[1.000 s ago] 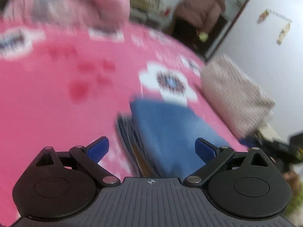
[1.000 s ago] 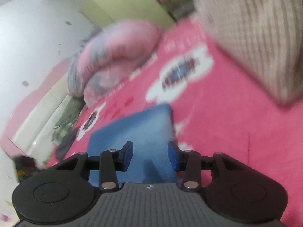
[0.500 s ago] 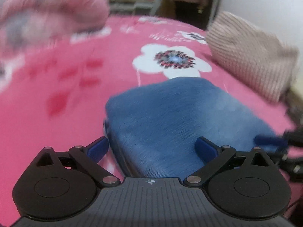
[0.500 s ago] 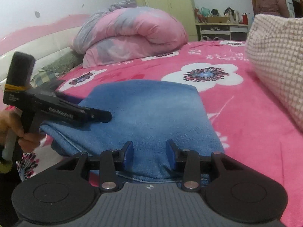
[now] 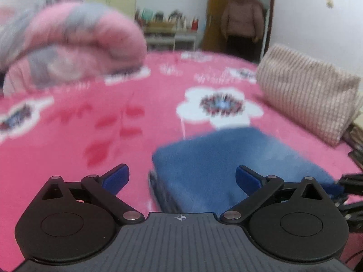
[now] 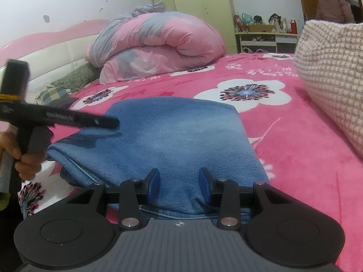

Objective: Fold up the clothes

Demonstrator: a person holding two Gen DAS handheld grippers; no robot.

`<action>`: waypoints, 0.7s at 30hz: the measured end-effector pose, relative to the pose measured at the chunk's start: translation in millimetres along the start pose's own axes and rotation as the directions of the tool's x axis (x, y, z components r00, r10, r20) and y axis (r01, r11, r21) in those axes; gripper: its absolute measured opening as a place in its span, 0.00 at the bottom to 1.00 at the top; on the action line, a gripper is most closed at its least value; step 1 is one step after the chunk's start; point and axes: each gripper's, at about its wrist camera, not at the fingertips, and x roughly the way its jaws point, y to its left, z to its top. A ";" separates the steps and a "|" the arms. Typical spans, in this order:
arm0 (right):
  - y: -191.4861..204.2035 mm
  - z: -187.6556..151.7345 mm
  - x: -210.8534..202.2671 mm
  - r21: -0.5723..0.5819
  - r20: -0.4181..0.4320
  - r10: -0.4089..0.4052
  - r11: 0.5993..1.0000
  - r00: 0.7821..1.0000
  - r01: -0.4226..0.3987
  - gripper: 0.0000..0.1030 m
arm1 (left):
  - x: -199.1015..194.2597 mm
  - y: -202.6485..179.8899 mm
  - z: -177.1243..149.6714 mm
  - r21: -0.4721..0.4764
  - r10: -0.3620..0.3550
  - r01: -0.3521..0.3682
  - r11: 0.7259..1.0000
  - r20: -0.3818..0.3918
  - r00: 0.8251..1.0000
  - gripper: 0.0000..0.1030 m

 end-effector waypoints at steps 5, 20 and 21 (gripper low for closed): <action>0.4 -0.1 -0.1 0.003 0.003 -0.003 1.000 1.000 0.003 0.39 | 16.0 -11.3 11.1 0.052 -0.060 0.060 0.997 -0.011 0.998 0.97; 0.6 -0.7 -0.9 -0.005 0.007 0.008 1.000 1.000 -0.008 0.39 | 45.2 31.4 -7.1 -0.157 -0.073 0.051 0.986 -0.141 0.987 0.94; 0.4 -0.1 -0.9 -0.006 0.005 0.009 1.000 1.000 -0.009 0.39 | 34.7 32.9 -4.6 -0.156 -0.059 0.041 0.987 -0.118 0.991 0.94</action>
